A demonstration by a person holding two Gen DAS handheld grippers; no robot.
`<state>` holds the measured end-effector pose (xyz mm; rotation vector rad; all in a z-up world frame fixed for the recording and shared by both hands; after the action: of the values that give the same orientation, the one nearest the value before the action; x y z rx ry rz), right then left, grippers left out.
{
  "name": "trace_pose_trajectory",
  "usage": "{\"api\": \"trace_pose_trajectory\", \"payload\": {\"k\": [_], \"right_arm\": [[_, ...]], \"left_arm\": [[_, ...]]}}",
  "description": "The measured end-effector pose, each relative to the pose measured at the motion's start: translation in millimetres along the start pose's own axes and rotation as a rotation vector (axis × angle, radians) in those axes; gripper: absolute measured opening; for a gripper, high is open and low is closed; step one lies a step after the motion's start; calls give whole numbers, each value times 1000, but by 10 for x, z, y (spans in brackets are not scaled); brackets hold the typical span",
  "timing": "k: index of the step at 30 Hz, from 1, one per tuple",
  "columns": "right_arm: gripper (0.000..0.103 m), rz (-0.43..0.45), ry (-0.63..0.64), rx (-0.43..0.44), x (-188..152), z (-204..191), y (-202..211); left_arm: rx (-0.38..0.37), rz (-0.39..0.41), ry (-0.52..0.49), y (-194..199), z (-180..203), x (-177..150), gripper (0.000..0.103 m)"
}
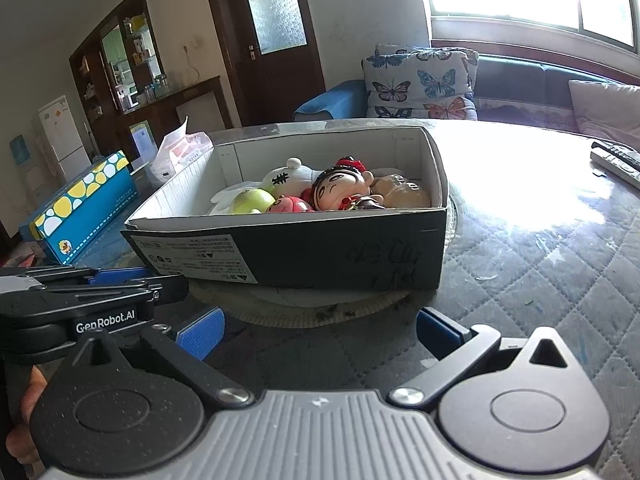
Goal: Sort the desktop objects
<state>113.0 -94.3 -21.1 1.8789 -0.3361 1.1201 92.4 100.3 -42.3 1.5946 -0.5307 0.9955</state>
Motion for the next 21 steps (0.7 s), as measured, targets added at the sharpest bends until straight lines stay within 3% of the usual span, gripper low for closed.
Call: {"api": "trace_pose_trajectory", "payload": {"k": [21], "right_arm": [[103, -19, -21, -4, 61, 57, -203]], "left_arm": [[8, -27, 7, -184, -20, 61, 34]]}}
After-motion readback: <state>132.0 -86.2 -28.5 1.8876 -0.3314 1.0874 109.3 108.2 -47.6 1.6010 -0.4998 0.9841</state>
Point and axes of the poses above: each gripper's, at about its wrist camera, not at the fingertips, and y roughly against the way its jaws point, z to its right, x to its top, the point moved 5 cm from there along -y, roughly the way its jaws point, and after that the axes turned 5 degrees about z, right-handed, at the moved point
